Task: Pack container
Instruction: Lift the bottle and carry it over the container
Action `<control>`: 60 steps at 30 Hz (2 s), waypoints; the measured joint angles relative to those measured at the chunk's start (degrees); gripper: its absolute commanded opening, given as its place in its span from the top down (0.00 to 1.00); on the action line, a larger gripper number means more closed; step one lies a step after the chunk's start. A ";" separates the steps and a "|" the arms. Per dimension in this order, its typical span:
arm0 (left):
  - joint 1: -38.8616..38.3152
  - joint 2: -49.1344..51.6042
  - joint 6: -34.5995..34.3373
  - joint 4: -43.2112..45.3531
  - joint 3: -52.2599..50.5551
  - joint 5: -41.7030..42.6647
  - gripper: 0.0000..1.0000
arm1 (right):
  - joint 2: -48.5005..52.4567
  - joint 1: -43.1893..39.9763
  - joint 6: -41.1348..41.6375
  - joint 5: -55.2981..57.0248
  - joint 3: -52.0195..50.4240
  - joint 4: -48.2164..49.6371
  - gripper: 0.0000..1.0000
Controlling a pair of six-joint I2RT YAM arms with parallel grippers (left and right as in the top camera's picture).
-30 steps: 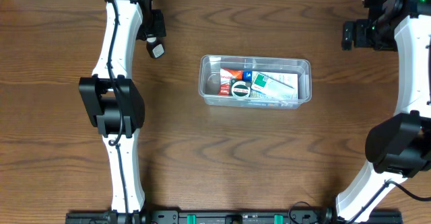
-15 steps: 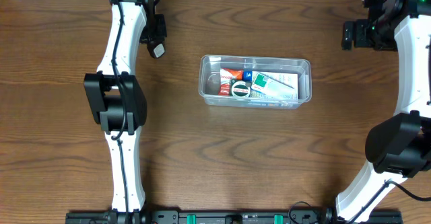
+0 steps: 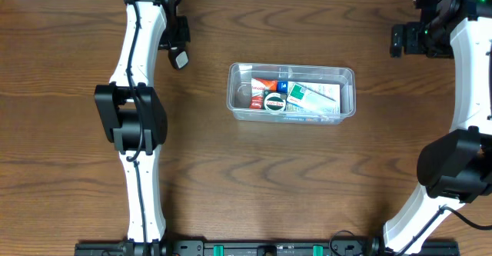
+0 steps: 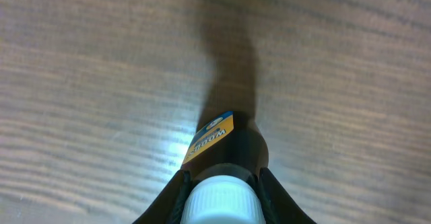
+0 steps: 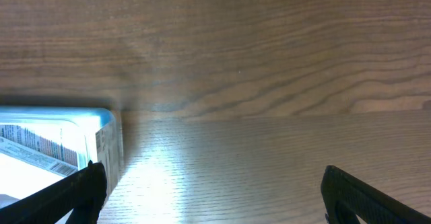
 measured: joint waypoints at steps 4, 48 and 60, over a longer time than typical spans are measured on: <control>-0.55 -3.74 0.00 -3.98 -0.83 -0.04 0.93 | 0.00 0.00 0.00 0.00 0.00 0.00 0.01; -29.77 -16.61 -38.14 -16.04 -0.83 -12.46 0.94 | 0.00 0.00 0.00 0.00 0.00 0.00 0.01; -29.73 -8.85 -43.25 -14.05 -0.83 -13.16 0.94 | 0.00 0.00 0.00 0.00 0.00 0.00 0.01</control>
